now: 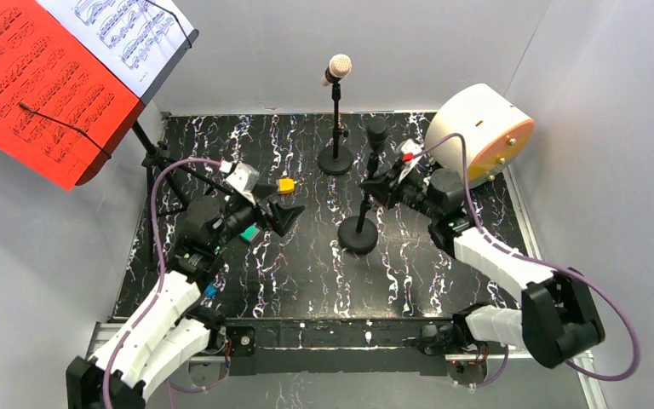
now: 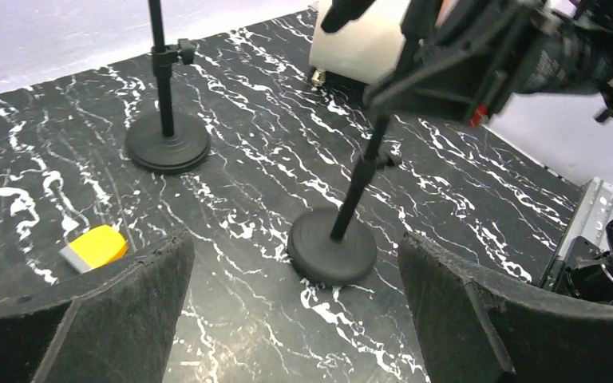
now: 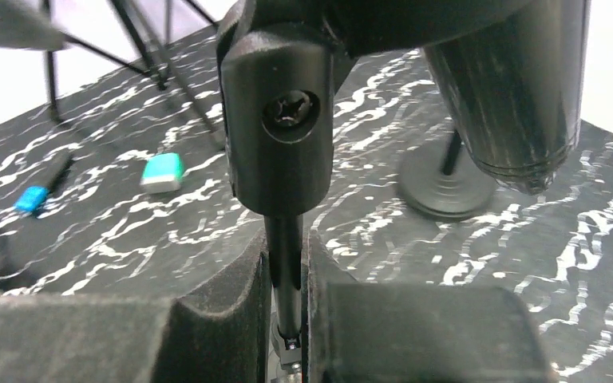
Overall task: Pack up the instrument practice props
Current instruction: Move the microphone stand with the microphone to the center of the board, then unscrew the knob on the microphone stand.
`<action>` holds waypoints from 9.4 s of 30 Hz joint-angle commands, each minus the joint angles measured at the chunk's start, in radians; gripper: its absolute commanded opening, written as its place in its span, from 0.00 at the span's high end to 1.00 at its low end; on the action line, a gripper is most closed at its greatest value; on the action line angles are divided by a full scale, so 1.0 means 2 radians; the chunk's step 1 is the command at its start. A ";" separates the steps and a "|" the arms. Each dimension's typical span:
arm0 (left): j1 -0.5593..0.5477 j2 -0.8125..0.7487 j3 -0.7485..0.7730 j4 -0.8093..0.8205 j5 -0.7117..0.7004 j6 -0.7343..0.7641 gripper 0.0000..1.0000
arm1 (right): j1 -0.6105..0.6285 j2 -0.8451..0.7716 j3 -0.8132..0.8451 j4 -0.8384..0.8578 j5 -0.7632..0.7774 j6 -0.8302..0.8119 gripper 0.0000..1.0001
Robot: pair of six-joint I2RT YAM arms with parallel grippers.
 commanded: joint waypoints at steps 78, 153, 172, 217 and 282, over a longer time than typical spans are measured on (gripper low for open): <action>-0.156 0.244 0.090 0.179 -0.081 0.079 1.00 | 0.249 -0.160 -0.064 -0.205 0.381 0.224 0.01; -0.155 0.254 0.109 0.161 -0.081 0.050 1.00 | 0.257 0.066 0.036 -0.204 0.234 -0.249 0.99; -0.154 0.262 0.118 0.139 -0.116 0.038 1.00 | 0.360 0.102 -0.069 0.072 0.484 -0.732 0.99; -0.151 0.261 0.118 0.137 -0.107 0.052 1.00 | 0.160 -0.037 -0.149 0.148 0.203 0.429 0.36; -0.151 0.256 0.124 0.133 -0.107 0.033 1.00 | 0.351 0.015 -0.133 0.078 0.420 -0.742 0.99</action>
